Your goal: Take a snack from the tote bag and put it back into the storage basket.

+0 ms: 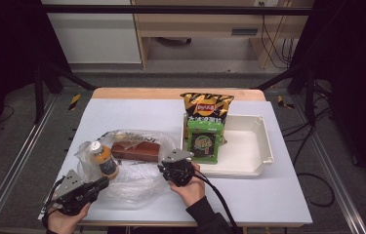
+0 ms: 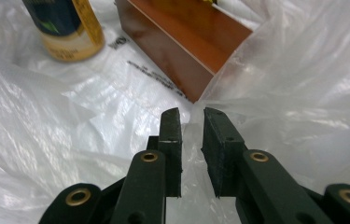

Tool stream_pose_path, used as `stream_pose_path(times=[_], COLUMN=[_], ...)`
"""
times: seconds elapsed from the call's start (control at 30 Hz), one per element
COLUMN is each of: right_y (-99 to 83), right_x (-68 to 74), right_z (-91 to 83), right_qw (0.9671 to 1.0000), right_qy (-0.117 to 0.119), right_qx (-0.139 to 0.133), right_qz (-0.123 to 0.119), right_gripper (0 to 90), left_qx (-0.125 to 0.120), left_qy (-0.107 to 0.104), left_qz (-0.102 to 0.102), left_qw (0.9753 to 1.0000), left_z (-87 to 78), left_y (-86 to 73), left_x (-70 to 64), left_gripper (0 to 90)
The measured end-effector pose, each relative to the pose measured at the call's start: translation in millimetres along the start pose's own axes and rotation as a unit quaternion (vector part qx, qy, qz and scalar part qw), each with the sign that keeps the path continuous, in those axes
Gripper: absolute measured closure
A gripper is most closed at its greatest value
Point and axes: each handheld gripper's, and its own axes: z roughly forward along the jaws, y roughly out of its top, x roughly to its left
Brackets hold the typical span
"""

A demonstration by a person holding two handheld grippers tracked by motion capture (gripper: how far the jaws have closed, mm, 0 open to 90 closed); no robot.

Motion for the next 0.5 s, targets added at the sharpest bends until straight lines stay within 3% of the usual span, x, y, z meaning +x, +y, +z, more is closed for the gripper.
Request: stream_pose_path(times=[0.27, 0.4, 0.5], right_y=[-16.9, -21.8, -20.5], right_x=[-4.7, -5.7, -6.0], right_z=[9.1, 14.3, 13.1], right_qw=[0.9994, 0.9986, 0.9987], right_qy=[-0.024, -0.040, -0.034], right_qx=[0.023, 0.031, 0.032], right_qz=[0.010, 0.015, 0.021], right_gripper=[76.9, 76.7, 71.4], left_qx=[0.036, 0.033, 0.029], left_qy=[0.005, 0.005, 0.007], left_qz=[-0.006, -0.013, -0.013], left_qw=[0.9993, 0.9993, 0.9995], left_z=[15.0, 16.4, 16.3], left_y=[-14.4, -16.1, -16.5], left_x=[4.2, 6.5, 7.7], left_gripper=[83.7, 83.5, 83.3])
